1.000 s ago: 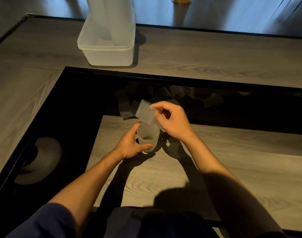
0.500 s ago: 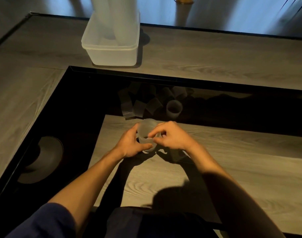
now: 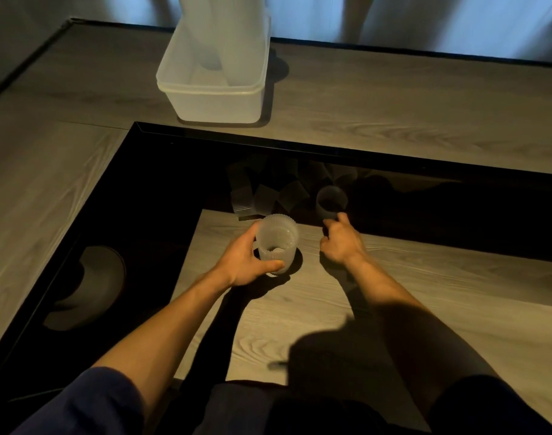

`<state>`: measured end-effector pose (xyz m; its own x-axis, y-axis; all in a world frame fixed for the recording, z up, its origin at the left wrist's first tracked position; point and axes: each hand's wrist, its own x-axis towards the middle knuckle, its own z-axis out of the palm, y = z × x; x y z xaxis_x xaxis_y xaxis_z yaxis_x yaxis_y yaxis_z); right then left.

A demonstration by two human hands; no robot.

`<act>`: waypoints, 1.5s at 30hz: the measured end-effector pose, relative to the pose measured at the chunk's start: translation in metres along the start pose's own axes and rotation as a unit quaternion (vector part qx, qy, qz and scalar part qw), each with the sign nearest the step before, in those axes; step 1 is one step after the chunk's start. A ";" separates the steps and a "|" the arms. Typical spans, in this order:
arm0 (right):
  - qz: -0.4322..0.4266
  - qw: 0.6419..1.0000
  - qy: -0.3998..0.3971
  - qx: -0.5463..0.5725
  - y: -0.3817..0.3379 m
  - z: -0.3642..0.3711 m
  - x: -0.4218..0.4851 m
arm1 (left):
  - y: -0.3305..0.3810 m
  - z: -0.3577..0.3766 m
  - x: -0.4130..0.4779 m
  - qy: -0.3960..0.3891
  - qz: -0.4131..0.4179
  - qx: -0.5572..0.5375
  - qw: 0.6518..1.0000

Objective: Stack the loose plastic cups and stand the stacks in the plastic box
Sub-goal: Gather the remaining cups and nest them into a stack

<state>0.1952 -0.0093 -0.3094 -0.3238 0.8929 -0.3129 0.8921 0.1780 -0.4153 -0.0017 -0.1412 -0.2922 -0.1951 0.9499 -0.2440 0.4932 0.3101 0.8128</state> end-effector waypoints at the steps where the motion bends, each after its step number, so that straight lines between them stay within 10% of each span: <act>1: 0.003 1.000 -0.011 -0.009 0.000 0.000 0.003 | -0.001 0.000 0.000 0.000 0.001 0.000 1.000; 7: -0.039 0.999 0.016 -0.031 0.001 0.001 0.009 | -0.003 -0.001 0.001 -0.005 0.006 -0.005 1.000; 19: -0.184 0.893 0.179 0.369 -0.046 -0.060 -0.055 | -0.004 0.003 0.000 0.009 0.021 -0.019 1.000; 30: -0.390 0.909 0.091 0.112 -0.062 -0.055 -0.084 | -0.003 0.007 -0.008 -0.022 0.025 -0.019 0.999; 39: -0.363 0.928 -0.002 -0.086 -0.065 -0.067 -0.083 | 0.002 0.009 -0.013 -0.020 0.021 -0.041 0.999; 45: -0.271 0.958 -0.010 0.088 -0.047 -0.044 -0.079 | 0.002 0.001 -0.010 -0.071 0.020 -0.043 0.996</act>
<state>0.1930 -0.0701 -0.2278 -0.7328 0.6799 -0.0259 0.5238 0.5395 -0.6592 0.0024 -0.1495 -0.2888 -0.0512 0.9594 -0.2772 0.4230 0.2723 0.8643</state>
